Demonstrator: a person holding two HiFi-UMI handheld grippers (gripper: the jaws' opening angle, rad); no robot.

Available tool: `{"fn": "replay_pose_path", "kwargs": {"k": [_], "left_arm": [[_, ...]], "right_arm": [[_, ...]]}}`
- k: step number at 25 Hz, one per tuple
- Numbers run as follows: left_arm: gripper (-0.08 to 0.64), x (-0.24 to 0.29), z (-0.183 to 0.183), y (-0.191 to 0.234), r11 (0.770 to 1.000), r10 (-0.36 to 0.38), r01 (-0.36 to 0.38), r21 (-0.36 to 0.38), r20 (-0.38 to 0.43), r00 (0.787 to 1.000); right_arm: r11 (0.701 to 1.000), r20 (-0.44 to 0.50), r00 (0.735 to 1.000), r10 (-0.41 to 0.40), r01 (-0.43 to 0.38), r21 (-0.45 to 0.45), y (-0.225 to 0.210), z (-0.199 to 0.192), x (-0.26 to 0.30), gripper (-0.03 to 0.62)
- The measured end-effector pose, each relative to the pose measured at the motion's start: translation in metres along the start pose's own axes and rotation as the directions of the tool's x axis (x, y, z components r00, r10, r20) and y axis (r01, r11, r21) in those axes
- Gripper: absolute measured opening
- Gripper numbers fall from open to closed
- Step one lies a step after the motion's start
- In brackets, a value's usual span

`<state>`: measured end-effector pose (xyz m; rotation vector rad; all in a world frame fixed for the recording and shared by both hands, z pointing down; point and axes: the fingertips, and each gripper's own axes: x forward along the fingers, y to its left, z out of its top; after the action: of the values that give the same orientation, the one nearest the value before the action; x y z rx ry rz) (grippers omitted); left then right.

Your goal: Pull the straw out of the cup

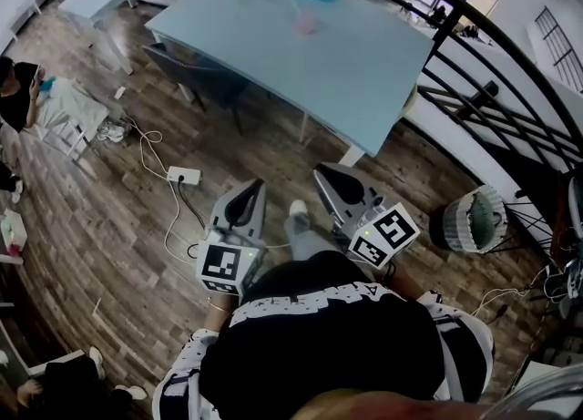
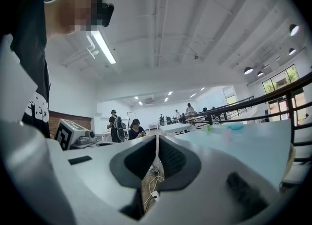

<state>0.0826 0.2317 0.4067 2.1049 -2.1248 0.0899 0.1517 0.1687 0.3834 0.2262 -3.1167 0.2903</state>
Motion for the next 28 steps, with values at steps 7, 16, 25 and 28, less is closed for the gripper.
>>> {"fn": "replay_pose_path", "kwargs": {"k": [7, 16, 25, 28], "left_arm": [[0.015, 0.027, 0.002, 0.005, 0.999, -0.035, 0.035, 0.014, -0.011, 0.999], [0.015, 0.071, 0.006, 0.007, 0.996, -0.084, 0.085, 0.025, -0.023, 0.996], [0.015, 0.106, 0.012, 0.02, 0.996, -0.081, 0.083, 0.035, -0.038, 0.996], [0.015, 0.115, 0.016, 0.023, 0.996, -0.073, 0.074, 0.044, -0.042, 0.996]], "right_arm": [[1.0, 0.009, 1.0, -0.03, 0.029, 0.004, -0.024, 0.002, 0.008, 0.031], [0.996, 0.017, 0.996, -0.086, 0.086, 0.025, -0.066, 0.002, 0.012, 0.031], [0.994, 0.03, 0.994, -0.101, 0.1, 0.046, -0.103, 0.004, 0.027, 0.031], [0.994, 0.033, 0.995, -0.096, 0.094, 0.058, -0.113, 0.004, 0.033, 0.031]]}}
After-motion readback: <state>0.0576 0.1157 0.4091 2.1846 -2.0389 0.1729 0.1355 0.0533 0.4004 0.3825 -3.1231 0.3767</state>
